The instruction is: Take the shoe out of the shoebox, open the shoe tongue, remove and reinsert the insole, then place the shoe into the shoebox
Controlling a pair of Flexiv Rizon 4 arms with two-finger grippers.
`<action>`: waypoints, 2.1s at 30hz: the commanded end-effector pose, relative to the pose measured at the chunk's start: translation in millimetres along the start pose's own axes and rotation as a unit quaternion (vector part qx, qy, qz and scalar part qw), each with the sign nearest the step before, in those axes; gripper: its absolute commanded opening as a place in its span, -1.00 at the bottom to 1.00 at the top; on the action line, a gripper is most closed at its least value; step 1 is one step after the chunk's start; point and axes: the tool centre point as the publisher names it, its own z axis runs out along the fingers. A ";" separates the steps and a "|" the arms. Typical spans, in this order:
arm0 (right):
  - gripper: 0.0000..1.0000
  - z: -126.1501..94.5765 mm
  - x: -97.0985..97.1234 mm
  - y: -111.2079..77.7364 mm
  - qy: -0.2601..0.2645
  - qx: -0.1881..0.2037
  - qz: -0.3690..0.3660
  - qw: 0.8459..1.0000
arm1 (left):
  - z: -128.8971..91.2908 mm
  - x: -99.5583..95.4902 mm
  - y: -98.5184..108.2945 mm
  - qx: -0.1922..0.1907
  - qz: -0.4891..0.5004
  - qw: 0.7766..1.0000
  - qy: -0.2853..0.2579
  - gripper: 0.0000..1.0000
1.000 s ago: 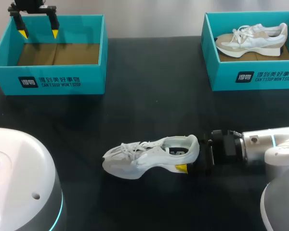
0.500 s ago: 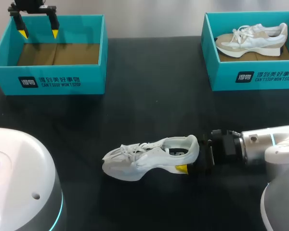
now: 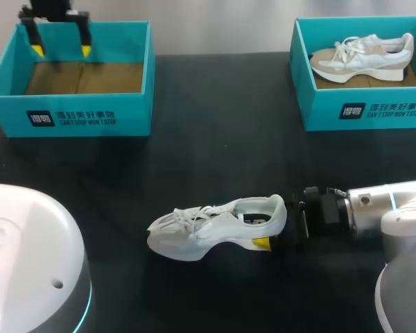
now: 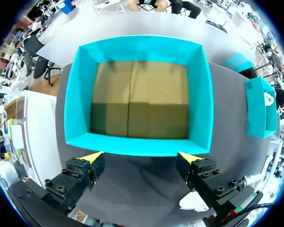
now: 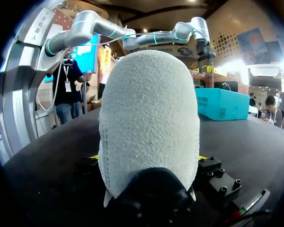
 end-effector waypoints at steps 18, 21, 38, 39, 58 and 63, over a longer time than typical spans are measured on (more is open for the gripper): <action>-1.00 0.4 -0.7 0.2 0.000 0.002 0.001 1.000 | -14.8 88.2 93.4 0.051 0.013 0.997 0.050 1.00; -1.00 0.4 -0.7 0.2 0.000 0.002 0.001 1.000 | -14.8 88.2 93.4 0.051 0.013 0.997 0.050 1.00; -1.00 0.4 -0.7 0.2 0.000 0.002 0.001 1.000 | -14.2 114.1 123.9 0.069 0.030 0.996 0.049 1.00; -1.00 0.4 -0.7 0.2 0.000 0.002 0.001 1.000 | -14.3 118.3 129.5 0.070 0.034 0.996 0.050 1.00; -1.00 0.4 -0.7 0.2 0.000 0.002 0.001 1.000 | -9.9 199.6 230.0 0.029 0.064 0.995 0.070 1.00; -1.00 0.4 -0.7 0.2 0.000 0.002 0.001 1.000 | -16.6 204.5 236.9 0.026 0.075 0.994 0.074 1.00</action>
